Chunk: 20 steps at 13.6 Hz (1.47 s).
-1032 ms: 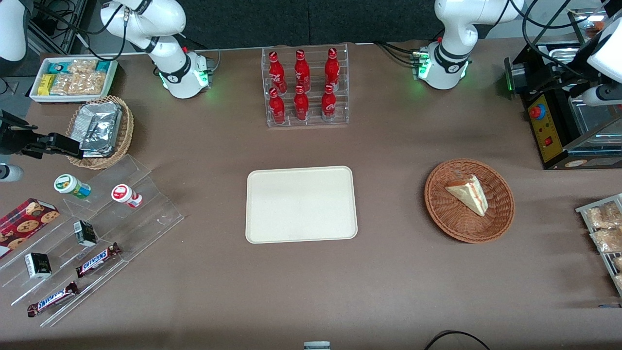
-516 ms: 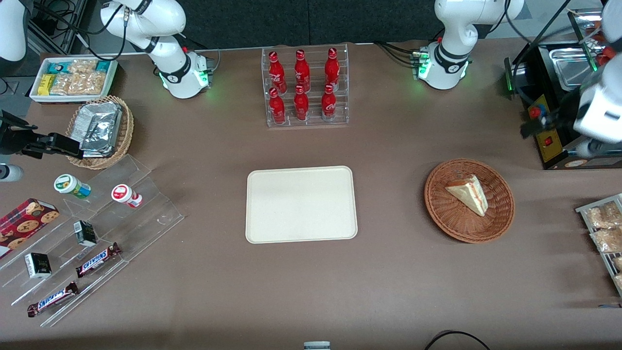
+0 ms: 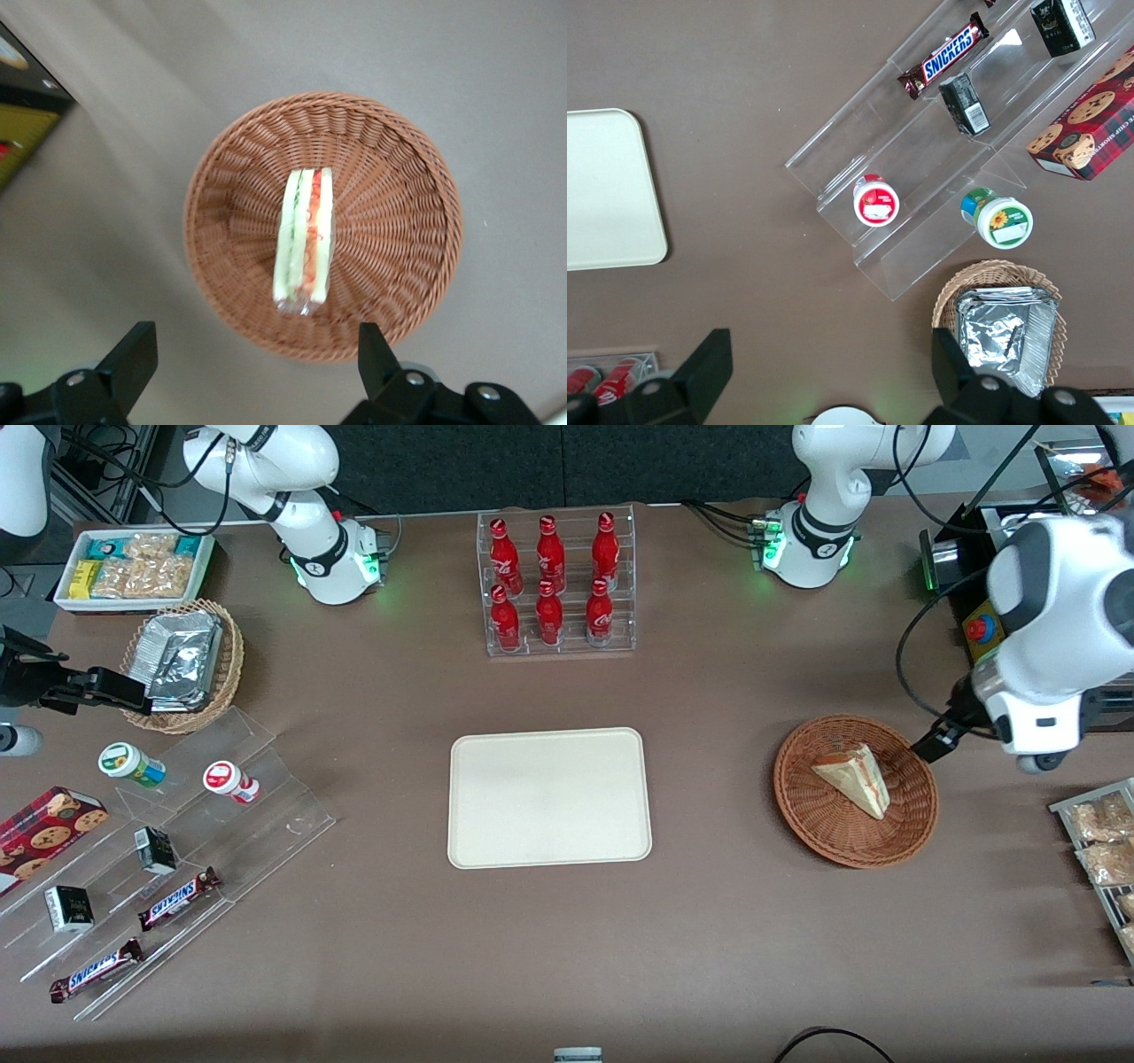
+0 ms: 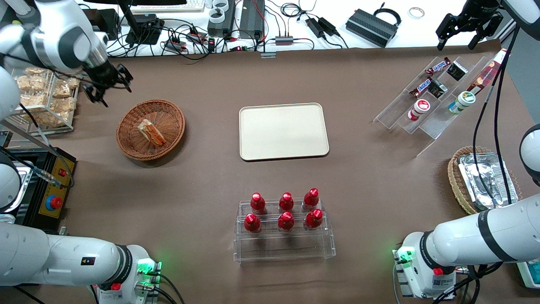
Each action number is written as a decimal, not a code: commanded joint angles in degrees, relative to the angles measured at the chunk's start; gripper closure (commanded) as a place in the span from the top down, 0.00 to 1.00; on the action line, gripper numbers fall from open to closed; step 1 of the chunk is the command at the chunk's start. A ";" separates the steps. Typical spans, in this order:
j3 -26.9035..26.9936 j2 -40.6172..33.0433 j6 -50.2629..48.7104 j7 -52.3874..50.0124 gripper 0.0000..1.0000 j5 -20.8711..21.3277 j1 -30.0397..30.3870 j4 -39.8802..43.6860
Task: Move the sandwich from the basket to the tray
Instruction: 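Lower the open left gripper around the wrapped sandwich in the basket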
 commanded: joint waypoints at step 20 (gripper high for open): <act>-0.31 10.62 30.85 -8.54 0.27 0.83 -2.67 -15.35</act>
